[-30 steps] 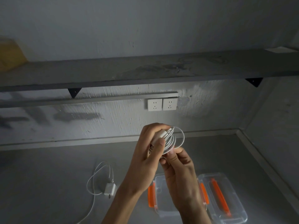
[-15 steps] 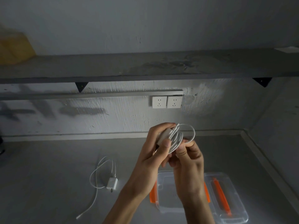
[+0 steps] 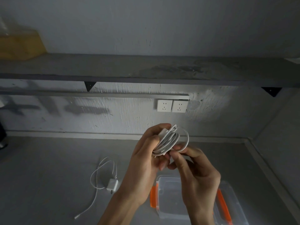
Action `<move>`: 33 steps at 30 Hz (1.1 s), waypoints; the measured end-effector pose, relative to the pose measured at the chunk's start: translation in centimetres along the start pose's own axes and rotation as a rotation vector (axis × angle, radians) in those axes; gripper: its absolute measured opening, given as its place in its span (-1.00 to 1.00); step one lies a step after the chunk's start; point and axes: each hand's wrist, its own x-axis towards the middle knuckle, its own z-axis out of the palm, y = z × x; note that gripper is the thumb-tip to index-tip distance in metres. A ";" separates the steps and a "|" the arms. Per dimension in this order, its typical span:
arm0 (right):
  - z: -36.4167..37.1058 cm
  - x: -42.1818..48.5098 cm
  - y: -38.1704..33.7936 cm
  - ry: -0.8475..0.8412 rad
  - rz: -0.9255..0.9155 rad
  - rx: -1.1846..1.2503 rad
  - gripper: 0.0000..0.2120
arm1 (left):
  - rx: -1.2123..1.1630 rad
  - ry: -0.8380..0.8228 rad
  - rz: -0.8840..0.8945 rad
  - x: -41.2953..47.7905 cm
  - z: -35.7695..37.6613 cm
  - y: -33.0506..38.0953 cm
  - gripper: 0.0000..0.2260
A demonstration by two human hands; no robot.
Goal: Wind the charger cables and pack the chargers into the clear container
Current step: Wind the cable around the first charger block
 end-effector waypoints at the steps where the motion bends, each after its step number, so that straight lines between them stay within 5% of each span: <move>1: 0.1 0.0 -0.2 -0.020 -0.039 -0.040 -0.88 | 0.016 -0.001 0.000 -0.1 -0.2 0.1 -0.64; 9: 1.3 -0.8 -0.2 0.077 -0.111 -0.110 -0.91 | 0.043 -0.093 -0.005 -1.2 -0.4 0.4 -0.69; 15: 2.1 -1.5 -0.5 0.201 0.052 -0.003 -0.89 | 0.110 -0.113 0.000 -1.4 -0.7 1.0 -0.68; 25: 1.7 0.0 -0.8 0.045 0.127 0.013 -0.84 | 0.168 -0.206 -0.060 -0.3 -2.5 1.8 -0.67; 33: 3.0 -0.3 -0.5 0.239 0.244 -0.005 -0.85 | 0.231 -0.187 -0.034 -0.3 -2.6 1.1 -0.68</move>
